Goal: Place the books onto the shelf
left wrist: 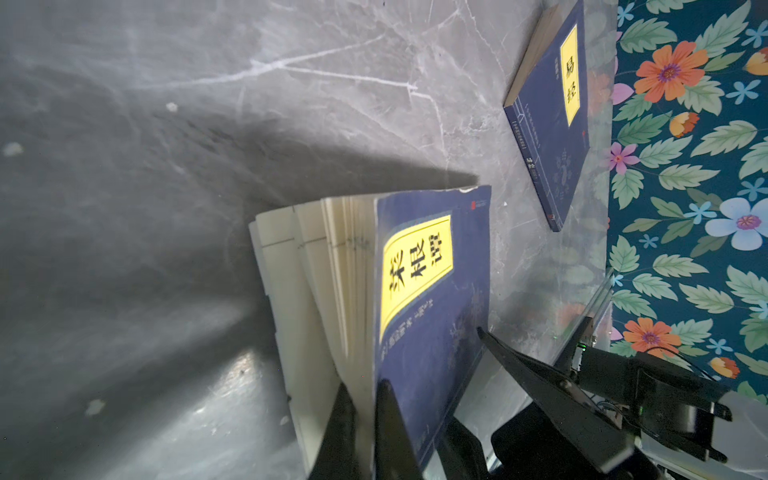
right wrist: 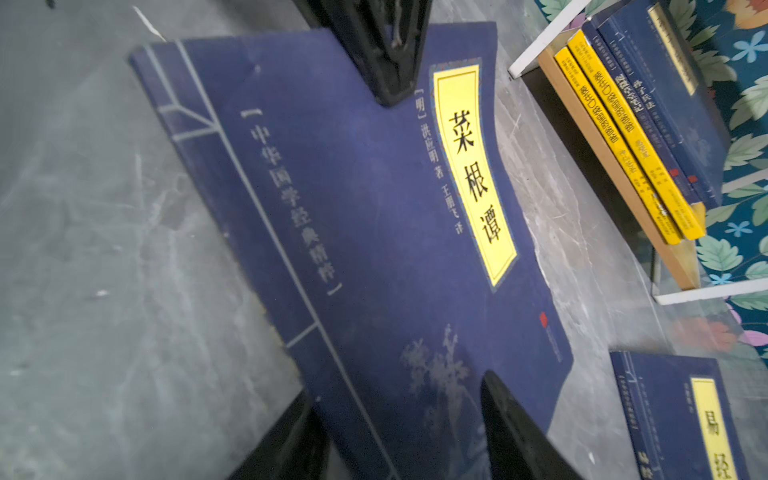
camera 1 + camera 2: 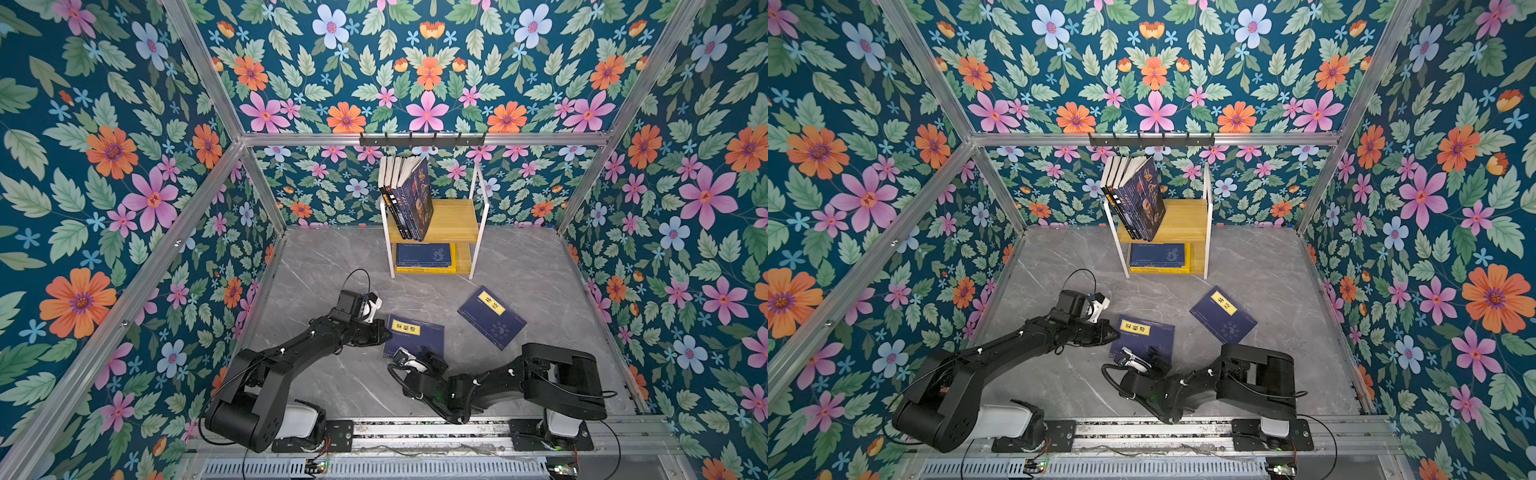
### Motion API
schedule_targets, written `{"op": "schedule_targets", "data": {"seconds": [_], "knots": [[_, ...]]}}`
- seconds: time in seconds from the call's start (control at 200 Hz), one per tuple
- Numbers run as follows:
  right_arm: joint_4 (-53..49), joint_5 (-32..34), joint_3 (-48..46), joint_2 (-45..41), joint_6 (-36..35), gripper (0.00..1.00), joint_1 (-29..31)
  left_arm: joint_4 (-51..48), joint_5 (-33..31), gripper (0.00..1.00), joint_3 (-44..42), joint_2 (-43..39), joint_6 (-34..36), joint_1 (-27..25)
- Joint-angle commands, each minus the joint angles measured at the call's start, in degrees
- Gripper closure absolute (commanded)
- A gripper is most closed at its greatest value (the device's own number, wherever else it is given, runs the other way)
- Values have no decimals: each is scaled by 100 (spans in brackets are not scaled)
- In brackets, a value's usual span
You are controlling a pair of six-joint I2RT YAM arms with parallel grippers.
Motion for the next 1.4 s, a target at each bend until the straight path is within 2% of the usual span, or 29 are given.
{"op": "schedule_targets", "data": {"seconds": [0.0,0.075,0.205,0.32,0.375,0.5,0.66,0.82,0.985,1.08,1.225,1.395], "knots": [[96,74,-107,95,-552,51,-55,40,-19,100,-10,22,88,2],[180,145,-138,82,-660,62,-98,-54,-8,100,47,42,93,2],[458,148,-274,-49,-940,72,-135,-1,-22,100,7,48,106,2],[481,159,-315,-185,-1022,91,-165,-72,-102,100,45,8,95,11],[453,139,-305,-249,-1089,100,-167,-66,-92,90,29,-48,97,11],[485,164,-306,-325,-1256,100,-175,3,-228,64,-75,-121,107,47],[425,148,-321,-480,-1339,100,-216,-119,-380,43,-18,-366,284,160],[298,156,-357,-700,-1404,100,-279,-145,-576,34,21,-629,414,499],[219,-63,-446,-1155,-1572,100,-398,-69,-908,21,0,-972,1047,630],[-78,-242,-396,-1408,-1579,100,-504,-121,-911,12,51,-1115,1186,802],[-309,-685,-387,-1842,-1729,100,-708,-83,-1016,1,8,-1391,1764,911],[-818,-1113,-196,-2338,-1823,100,-976,-125,-1103,0,2,-1664,2207,1097]]}}
